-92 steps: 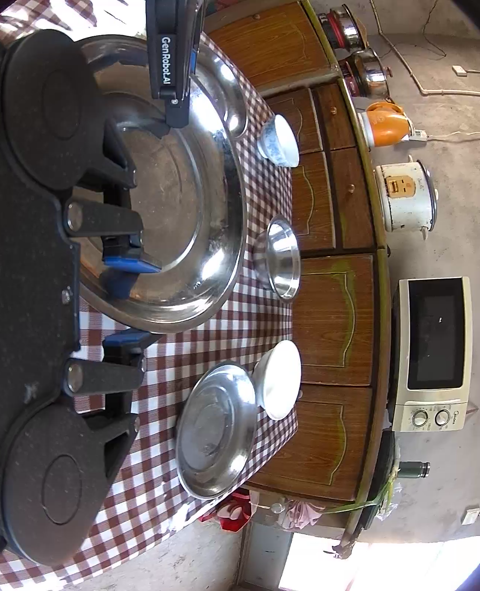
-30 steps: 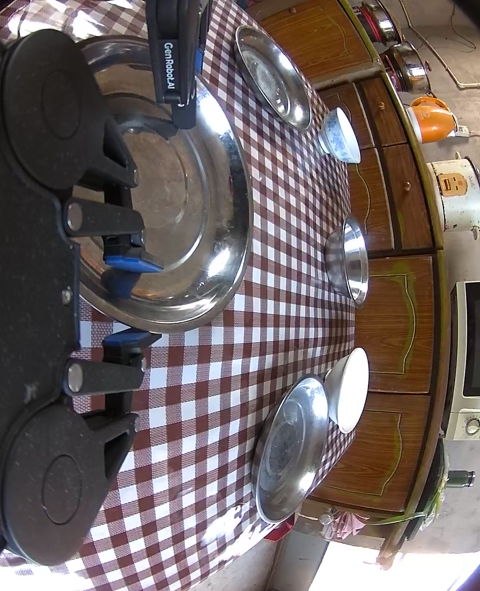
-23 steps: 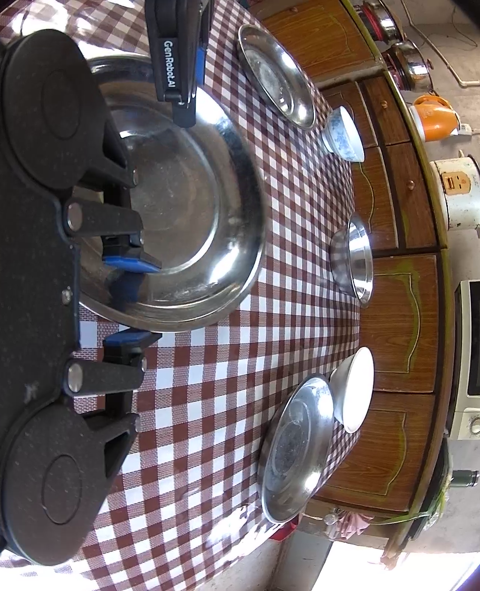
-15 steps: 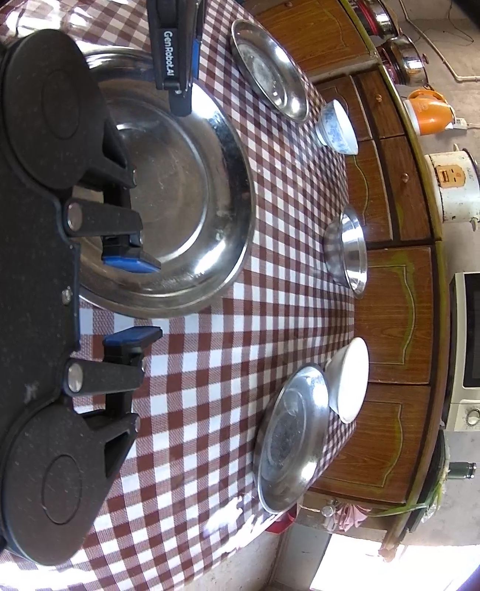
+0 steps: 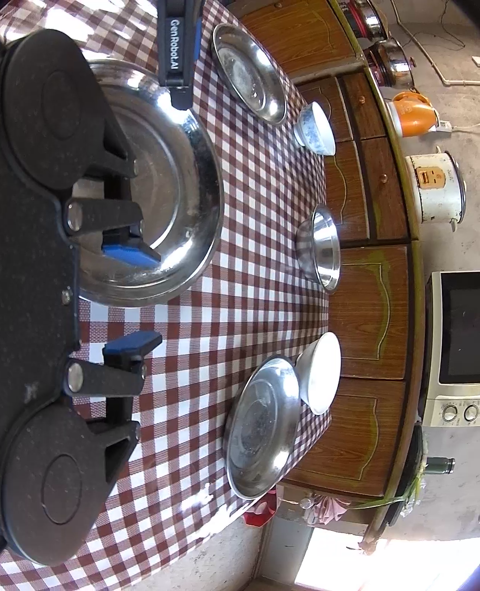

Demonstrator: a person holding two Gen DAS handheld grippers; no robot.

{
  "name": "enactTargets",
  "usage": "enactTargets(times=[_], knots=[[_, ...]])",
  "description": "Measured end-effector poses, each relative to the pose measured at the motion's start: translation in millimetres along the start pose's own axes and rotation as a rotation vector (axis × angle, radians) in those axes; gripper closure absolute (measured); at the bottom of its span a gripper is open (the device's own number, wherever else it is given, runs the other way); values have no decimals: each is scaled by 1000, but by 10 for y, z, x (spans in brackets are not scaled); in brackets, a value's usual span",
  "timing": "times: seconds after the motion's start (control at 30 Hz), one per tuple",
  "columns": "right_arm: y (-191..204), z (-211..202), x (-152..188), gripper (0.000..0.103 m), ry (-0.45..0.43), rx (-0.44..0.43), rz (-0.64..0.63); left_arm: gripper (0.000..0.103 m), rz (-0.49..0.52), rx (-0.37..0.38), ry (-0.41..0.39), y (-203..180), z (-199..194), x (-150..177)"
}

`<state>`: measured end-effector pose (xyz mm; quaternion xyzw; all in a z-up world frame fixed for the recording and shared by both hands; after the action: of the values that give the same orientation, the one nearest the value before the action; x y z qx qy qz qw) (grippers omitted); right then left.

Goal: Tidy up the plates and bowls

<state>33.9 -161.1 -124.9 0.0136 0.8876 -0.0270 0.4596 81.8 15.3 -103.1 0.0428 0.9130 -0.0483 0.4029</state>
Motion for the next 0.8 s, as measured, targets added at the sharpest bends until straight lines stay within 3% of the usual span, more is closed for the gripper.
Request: enactTargets(times=[0.17,0.47,0.8], knots=[[28,-48,-37,53,-9,-12,-2,9,-24,-8,-52,9,-84,-74],[5,-99,-77,50,-21,-13,3,8,-50,18,-40,-57,-119,-129],[-224,-167,-273,35,-58,36,29,8,4,56,-22,-377,-147,-256]])
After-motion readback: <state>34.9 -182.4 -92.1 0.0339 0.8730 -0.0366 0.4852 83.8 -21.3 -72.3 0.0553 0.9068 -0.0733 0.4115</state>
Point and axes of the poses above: each gripper's, at about its wrist camera, not at the fingertips, and z roughly the way its jaws point, y to its left, x to its underside, the point moved 7 cm from there along z, roughly the way its jaws point, and after that the axes turned 7 degrees about x, right-handed, at the moved point
